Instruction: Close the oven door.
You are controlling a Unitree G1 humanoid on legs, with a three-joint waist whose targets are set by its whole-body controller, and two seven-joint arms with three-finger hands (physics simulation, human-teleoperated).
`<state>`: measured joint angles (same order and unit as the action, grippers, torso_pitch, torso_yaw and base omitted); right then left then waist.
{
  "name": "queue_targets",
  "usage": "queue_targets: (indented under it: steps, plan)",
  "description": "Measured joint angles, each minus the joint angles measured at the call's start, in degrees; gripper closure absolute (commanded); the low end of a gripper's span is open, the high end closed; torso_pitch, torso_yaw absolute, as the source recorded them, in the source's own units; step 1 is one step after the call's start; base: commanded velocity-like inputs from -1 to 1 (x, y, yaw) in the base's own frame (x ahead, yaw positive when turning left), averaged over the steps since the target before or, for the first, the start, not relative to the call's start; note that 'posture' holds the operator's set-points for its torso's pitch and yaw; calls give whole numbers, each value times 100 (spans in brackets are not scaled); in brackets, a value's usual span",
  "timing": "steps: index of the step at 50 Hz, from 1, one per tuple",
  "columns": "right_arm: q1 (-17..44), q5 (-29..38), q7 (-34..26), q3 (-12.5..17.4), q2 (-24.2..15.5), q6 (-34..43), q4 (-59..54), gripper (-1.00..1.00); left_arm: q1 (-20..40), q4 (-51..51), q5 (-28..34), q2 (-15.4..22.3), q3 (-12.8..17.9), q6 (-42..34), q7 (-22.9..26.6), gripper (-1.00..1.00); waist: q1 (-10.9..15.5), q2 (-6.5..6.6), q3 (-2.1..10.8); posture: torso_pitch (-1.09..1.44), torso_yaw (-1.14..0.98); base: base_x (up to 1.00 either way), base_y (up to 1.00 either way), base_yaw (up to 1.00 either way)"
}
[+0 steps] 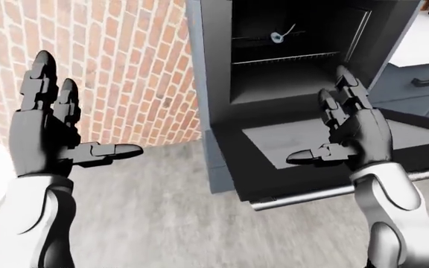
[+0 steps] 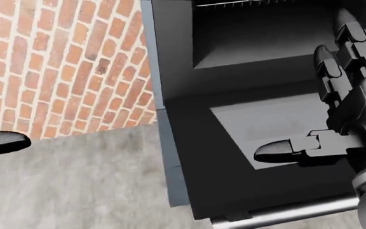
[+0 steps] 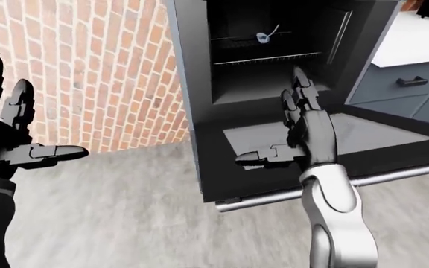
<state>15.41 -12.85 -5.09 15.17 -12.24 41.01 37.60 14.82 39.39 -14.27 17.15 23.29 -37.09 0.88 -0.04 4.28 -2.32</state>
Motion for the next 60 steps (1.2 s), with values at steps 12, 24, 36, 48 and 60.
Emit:
queue_targets:
  steps: [12,24,36,48,60]
  plan:
    - [135,296,631,-158,23,-939,-464,-100,-6,-22,9,17,33,-62,-23,-100,62,-469,-75,0,0,0,0,0]
    - [-64,106,437,52,87,-650,-293,-100,11,11,2,-18,-56,-16,33,-100,49,-413,51,0,0,0,0,0]
    - [-33,-104,514,120,17,-461,-309,-100,-20,-53,12,-42,-71,-11,44,-100,-101,-387,56,0,0,-17,0,-79]
    - [-15,-262,502,70,53,-331,-197,-100,20,-13,25,23,40,-15,-5,-100,-22,-269,72,0,0,-29,0,-100]
    - [25,-186,719,257,-89,-395,-290,-100,12,-15,-91,-7,-148,-89,32,-100,-123,-717,31,0,0,-22,0,-64]
